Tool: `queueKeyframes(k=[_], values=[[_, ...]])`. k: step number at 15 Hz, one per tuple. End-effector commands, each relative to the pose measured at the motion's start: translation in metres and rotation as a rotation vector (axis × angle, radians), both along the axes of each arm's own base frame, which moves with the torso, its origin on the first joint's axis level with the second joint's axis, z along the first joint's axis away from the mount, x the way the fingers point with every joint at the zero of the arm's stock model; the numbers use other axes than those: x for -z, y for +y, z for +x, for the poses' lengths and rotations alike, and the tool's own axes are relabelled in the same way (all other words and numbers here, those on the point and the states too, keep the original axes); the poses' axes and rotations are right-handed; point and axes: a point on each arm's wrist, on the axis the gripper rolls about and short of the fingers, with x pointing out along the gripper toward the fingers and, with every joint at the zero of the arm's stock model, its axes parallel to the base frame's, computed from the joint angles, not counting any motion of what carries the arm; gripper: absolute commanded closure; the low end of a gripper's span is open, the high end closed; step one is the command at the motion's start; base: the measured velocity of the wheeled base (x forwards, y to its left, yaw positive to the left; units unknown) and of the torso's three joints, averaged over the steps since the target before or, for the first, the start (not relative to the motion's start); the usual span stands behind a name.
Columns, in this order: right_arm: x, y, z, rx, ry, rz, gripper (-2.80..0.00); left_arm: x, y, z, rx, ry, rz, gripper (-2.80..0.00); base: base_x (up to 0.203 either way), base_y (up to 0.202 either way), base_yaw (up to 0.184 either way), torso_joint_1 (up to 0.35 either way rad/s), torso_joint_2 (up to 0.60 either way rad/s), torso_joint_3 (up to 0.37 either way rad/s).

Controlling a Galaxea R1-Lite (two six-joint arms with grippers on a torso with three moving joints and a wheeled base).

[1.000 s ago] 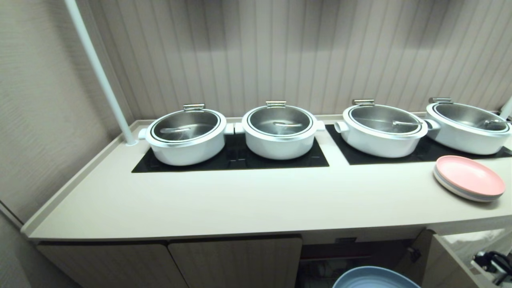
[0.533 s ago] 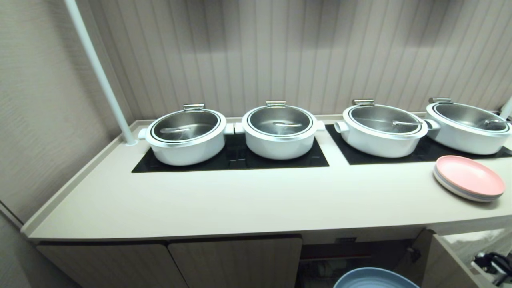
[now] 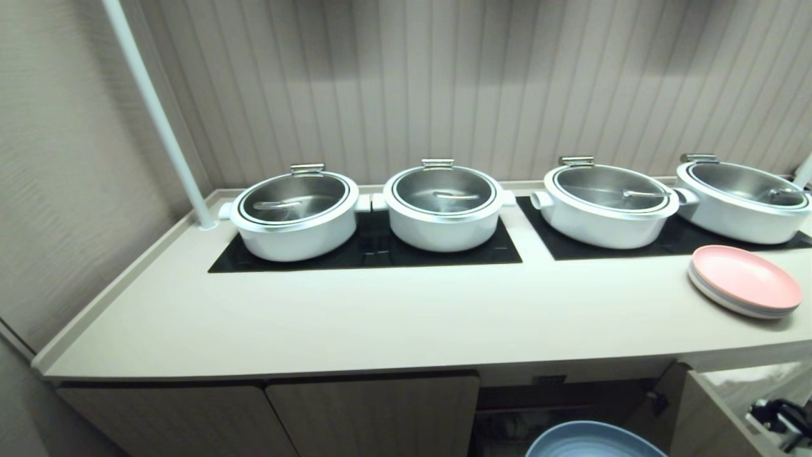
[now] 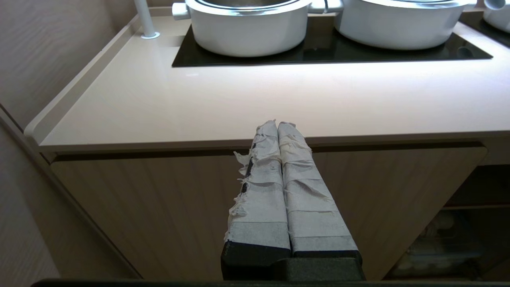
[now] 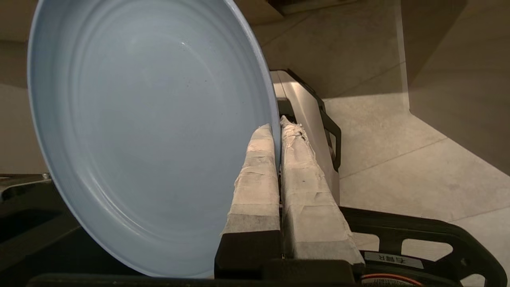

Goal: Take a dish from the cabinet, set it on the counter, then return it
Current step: Put it back into the cabinet

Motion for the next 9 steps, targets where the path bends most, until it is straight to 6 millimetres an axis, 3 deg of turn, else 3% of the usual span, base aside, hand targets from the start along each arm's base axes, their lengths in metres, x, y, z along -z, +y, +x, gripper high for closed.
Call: queueKeyframes(k=[1,9], values=[[0.0004,0.0,0.0003,0.003,0.002,0.002,0.0,0.0,0.0,0.0,0.0,-0.001,0.0,0.0,0.0,0.0,0.0,-0.055,0.13,0.078],[0.0013,-0.0003,-0.0003,0.004,0.005,0.001,0.0,0.0,0.0,0.0,-0.001,-0.001,0.0,0.0,0.0,0.0,0.0,-0.057,0.13,0.063]])
